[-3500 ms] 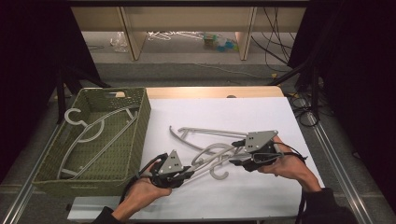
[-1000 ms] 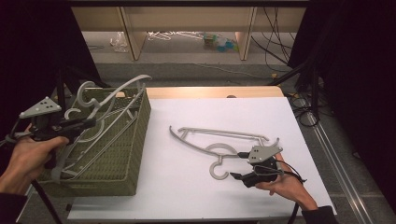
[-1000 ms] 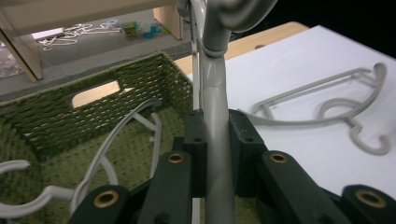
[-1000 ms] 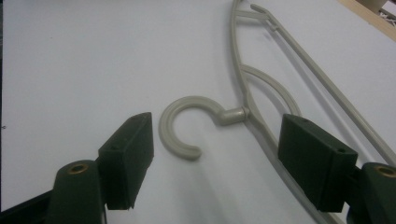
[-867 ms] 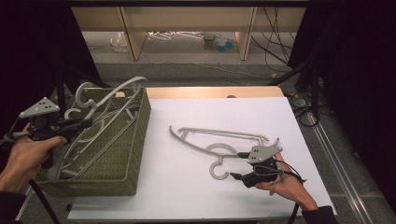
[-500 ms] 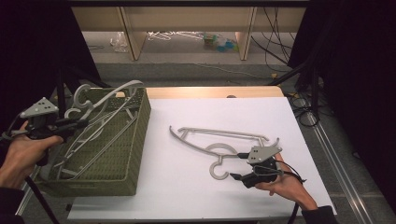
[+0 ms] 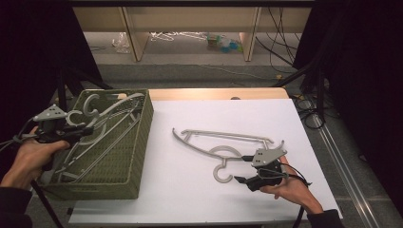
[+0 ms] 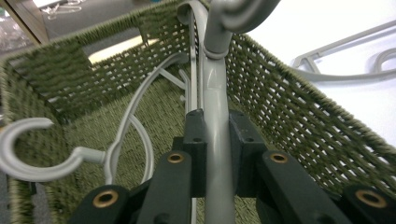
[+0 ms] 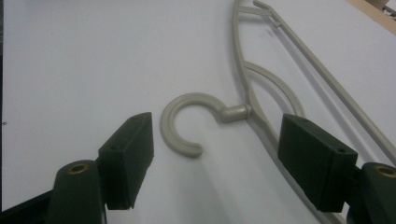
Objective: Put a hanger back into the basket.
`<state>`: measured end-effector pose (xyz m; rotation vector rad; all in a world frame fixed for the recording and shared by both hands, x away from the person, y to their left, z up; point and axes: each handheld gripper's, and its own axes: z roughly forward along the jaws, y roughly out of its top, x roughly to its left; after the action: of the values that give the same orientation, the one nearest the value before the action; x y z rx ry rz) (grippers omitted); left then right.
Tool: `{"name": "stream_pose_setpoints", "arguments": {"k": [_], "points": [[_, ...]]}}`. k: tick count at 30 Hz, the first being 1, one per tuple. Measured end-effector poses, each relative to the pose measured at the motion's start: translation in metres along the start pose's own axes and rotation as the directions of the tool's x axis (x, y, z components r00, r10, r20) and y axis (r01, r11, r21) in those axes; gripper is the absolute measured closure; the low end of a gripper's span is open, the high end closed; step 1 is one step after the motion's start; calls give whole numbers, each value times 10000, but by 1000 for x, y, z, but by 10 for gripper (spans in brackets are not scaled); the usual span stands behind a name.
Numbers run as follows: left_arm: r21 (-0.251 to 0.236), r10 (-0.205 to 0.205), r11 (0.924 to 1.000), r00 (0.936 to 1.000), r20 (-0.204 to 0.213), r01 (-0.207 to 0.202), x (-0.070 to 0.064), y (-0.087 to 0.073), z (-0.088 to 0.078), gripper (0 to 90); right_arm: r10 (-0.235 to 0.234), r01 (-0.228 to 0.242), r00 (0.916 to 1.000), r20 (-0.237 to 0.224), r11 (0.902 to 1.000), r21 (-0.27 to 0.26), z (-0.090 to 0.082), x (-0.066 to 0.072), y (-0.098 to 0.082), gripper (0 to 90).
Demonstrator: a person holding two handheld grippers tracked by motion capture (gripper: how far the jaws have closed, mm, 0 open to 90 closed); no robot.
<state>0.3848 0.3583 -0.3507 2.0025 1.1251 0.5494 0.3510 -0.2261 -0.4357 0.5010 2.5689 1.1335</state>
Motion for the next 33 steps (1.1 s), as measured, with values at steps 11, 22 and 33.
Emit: {"name": "stream_pose_setpoints", "arguments": {"k": [11, 22, 33], "points": [[353, -1024, 9941, 9947, 56, 1021, 4, -16, 26, 784, -34, 34, 10000, -65, 10000, 5, 0, 0, 0, 278], [1203, -1767, 9754, 9815, -735, 1846, 20, -38, 48, 762, -54, 55, 10000, -76, 9999, 125, 1, 0, 0, 278], [1483, -1725, 9668, 9598, -2214, 2080, 23, -44, 52, 699, -44, 44, 10000, -67, 10000, 20, 1, 0, 0, 276]]}}
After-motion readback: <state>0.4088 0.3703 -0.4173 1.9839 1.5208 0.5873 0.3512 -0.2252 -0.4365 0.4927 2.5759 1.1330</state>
